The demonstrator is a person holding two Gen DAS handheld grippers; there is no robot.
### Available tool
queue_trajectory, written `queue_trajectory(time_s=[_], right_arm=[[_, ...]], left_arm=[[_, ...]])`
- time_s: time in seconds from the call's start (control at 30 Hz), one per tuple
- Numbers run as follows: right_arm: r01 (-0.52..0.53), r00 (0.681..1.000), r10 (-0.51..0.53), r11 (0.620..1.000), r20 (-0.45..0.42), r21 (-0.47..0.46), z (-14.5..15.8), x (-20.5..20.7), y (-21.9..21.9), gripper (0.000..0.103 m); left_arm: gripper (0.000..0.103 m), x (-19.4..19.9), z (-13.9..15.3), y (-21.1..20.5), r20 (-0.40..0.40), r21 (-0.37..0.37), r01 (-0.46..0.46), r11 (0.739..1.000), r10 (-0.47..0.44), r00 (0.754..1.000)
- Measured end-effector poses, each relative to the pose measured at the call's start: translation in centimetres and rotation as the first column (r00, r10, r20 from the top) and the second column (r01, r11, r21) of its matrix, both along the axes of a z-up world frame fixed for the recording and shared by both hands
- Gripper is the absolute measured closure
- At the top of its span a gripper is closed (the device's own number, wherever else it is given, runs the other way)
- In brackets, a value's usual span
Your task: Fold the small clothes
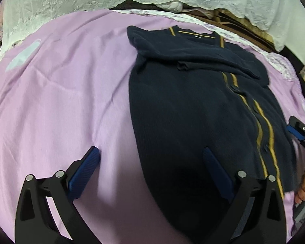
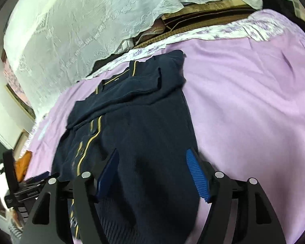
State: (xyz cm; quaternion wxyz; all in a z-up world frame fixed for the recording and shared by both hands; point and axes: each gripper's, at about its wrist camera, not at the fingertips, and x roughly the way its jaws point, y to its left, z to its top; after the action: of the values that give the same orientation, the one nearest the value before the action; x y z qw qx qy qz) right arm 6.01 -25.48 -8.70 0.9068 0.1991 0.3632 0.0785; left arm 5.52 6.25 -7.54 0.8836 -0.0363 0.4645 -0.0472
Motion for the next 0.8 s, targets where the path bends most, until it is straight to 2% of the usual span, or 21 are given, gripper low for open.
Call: queue_trajectory(time_s=[0.1, 0.2, 0.3, 0.4, 0.57, 0.63, 0.73, 0.8], right_arm=[[0.017, 1.000, -0.017, 1.000, -0.007, 0.013, -0.3, -1.4, -0.7, 0.027], [0.014, 0.999, -0.012, 0.998, -0.030, 0.067, -0.9, -2.0, -1.4, 0.025], [0.014, 1.000, -0.011, 0.994, -0.027, 0.111, -1.0, -2.6, -2.0, 0.025], [0.010, 1.000, -0.007, 0.993, -0.028, 0.116, -1.1, -2.9, -2.2, 0.024], [0.012, 0.999, -0.009, 0.994, -0.035, 0.109, -0.9, -2.4, -2.2, 0.023], [0.029, 0.999, -0.026, 0.995, -0.032, 0.093, -0.2, -1.9, -2.3, 0.024], [0.037, 0.999, -0.038, 0.999, 0.008, 0.008, 1.5, -1.2, -1.8, 0.024], [0.004, 1.000, -0.003, 0.997, 0.021, -0.072, 1.7, -1.3, -0.2, 0.024]], left_arm=[[0.004, -1.7, 0.1, 0.3, 0.002, -0.063, 0.025, 0.998, -0.025, 1.000], [0.004, -3.0, -0.1, 0.3, -0.022, -0.147, 0.080, 0.986, -0.084, 0.996], [0.004, -4.1, -0.2, -0.6, -0.014, -0.129, 0.125, 0.984, -0.128, 0.992], [0.004, -3.9, -0.5, -1.2, -0.028, -0.101, 0.132, 0.986, -0.135, 0.990], [0.004, -2.5, -0.4, -1.0, -0.042, -0.123, 0.110, 0.986, -0.116, 0.992], [0.004, -1.4, 0.3, -1.0, -0.030, -0.128, 0.085, 0.988, -0.090, 0.996], [0.004, -0.3, 0.7, -1.1, -0.024, -0.106, 0.064, 0.992, -0.067, 0.997], [0.004, -0.1, 0.0, -1.6, -0.057, -0.081, 0.067, 0.994, -0.072, 0.996]])
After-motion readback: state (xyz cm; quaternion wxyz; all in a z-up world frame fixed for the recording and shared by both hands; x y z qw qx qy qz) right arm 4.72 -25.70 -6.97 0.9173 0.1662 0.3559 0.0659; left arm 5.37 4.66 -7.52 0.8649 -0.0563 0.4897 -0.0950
